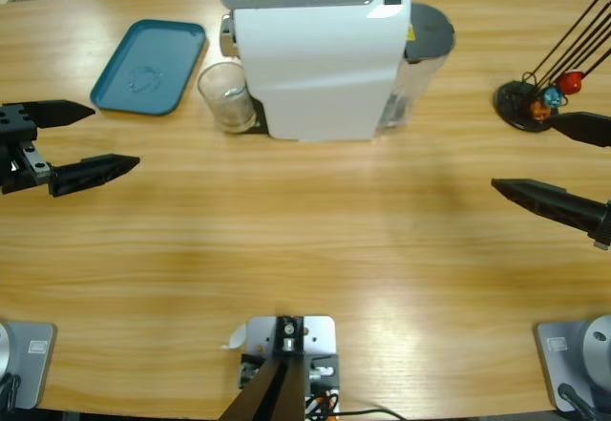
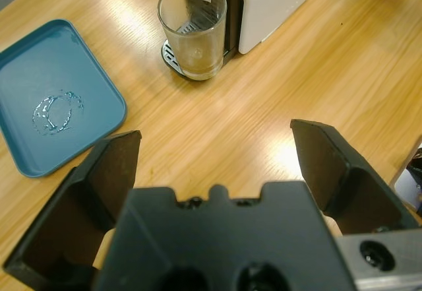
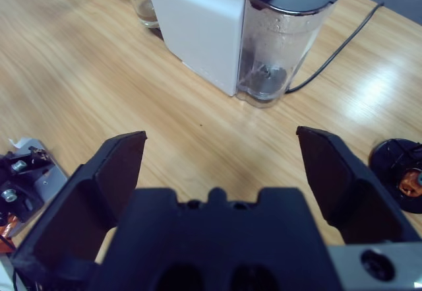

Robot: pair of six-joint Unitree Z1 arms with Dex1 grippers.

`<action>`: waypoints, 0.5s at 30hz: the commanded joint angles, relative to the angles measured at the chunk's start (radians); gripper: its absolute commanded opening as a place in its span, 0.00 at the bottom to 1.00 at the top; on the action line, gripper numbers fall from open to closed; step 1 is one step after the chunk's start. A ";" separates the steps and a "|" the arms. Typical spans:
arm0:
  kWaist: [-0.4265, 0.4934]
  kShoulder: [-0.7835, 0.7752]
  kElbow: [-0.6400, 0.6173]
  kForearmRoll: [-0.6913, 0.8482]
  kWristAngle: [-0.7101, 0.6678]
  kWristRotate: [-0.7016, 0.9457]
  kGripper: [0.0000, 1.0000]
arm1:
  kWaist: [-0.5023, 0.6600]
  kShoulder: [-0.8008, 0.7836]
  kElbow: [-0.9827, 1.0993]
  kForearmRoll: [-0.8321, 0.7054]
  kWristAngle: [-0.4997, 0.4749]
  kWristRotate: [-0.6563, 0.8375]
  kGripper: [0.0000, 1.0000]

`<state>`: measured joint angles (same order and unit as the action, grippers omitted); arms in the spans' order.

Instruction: Pour coffee

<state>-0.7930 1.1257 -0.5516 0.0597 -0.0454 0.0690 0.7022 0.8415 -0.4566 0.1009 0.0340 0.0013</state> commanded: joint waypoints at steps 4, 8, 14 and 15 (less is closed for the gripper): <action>-0.008 0.185 -0.031 -0.189 0.092 0.005 0.99 | 0.007 0.028 0.036 -0.009 -0.019 -0.003 1.00; -0.007 0.368 -0.031 -0.333 0.091 -0.005 0.98 | 0.007 0.047 0.030 -0.008 -0.020 -0.013 1.00; -0.006 0.528 -0.031 -0.545 0.032 -0.029 0.98 | 0.006 0.050 0.029 -0.007 -0.020 -0.021 1.00; -0.006 0.545 -0.031 -0.567 0.029 -0.032 0.98 | 0.005 0.050 0.029 -0.008 -0.020 -0.021 1.00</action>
<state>-0.7945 1.5018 -0.5783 -0.3460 0.0205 0.0661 0.7022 0.8647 -0.4539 0.0981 0.0312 -0.0056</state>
